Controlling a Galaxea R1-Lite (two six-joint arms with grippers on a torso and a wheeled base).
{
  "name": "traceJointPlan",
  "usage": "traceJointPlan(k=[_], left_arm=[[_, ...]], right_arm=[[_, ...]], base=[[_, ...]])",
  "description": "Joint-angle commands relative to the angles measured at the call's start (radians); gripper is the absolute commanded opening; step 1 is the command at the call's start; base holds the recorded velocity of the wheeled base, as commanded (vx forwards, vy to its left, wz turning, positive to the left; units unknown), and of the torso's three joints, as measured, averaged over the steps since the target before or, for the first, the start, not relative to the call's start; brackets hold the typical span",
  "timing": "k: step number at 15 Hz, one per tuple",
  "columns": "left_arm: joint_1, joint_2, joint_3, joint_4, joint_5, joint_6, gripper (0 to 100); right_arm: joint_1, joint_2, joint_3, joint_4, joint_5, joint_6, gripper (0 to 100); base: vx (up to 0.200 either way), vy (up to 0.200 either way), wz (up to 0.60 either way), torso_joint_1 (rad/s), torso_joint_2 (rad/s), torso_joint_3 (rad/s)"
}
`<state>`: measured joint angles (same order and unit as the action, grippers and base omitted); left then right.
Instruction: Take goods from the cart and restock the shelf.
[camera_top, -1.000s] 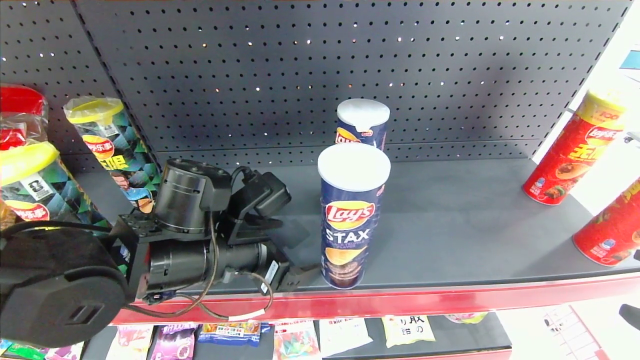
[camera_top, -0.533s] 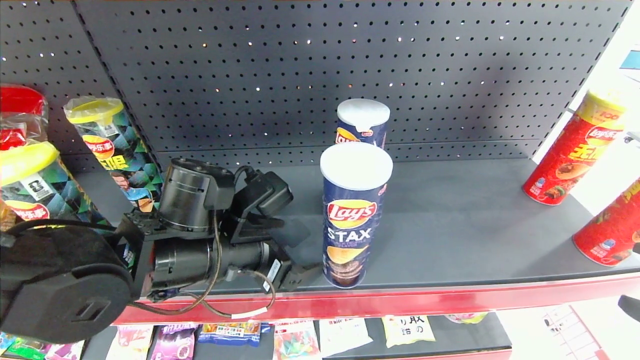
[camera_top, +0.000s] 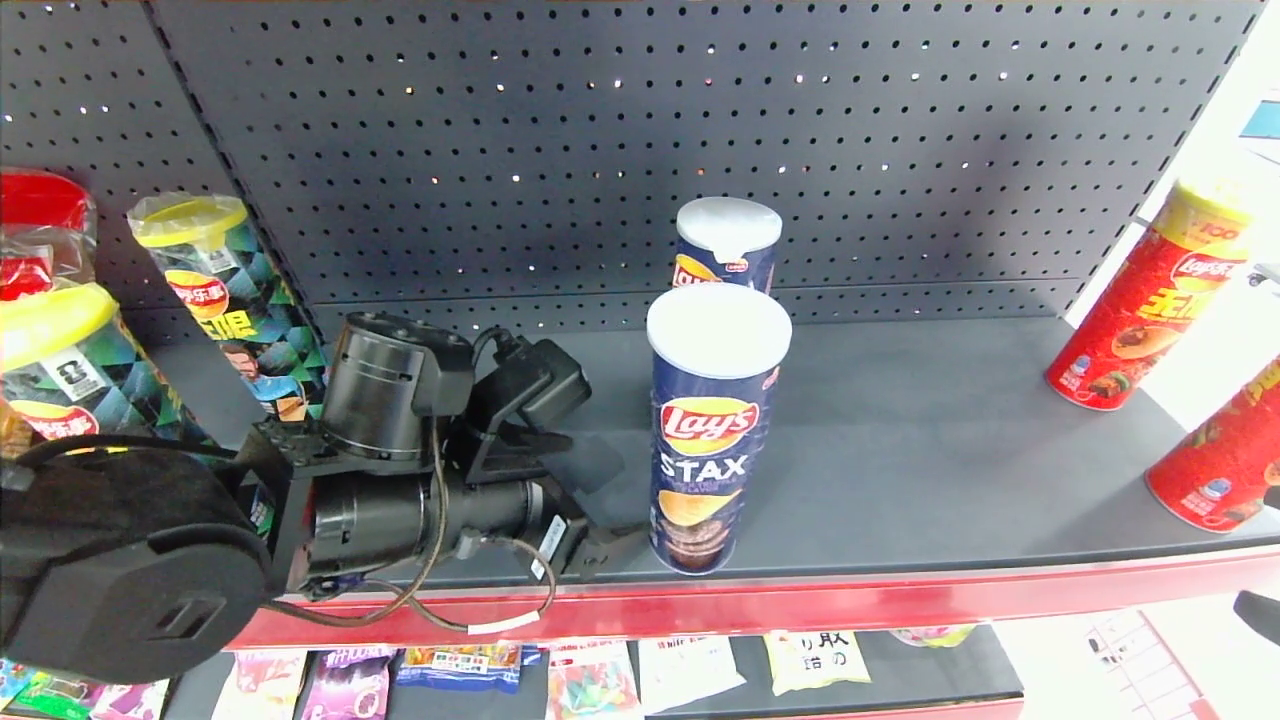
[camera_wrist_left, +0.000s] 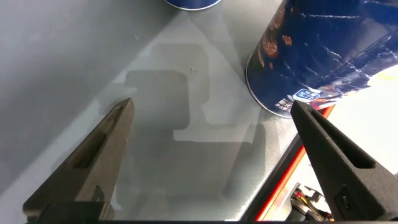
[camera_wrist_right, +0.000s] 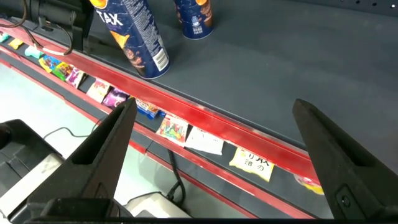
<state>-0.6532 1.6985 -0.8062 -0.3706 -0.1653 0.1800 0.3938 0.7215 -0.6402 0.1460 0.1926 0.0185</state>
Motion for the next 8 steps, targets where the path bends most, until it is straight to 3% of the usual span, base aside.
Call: traceJointPlan(k=[1, 8], left_arm=[[-0.003, 0.003, -0.002, -0.001, 0.000, -0.001, 100], [-0.006, -0.002, 0.004, -0.001, 0.001, -0.001, 100]], right_arm=[[0.000, -0.001, 0.001, 0.000, 0.001, 0.000, 100], [-0.001, -0.002, 0.004, 0.000, 0.001, 0.000, 100]], base=[[0.000, 0.000, 0.00, 0.000, 0.00, 0.000], [0.000, 0.000, 0.00, 0.000, 0.00, 0.000]])
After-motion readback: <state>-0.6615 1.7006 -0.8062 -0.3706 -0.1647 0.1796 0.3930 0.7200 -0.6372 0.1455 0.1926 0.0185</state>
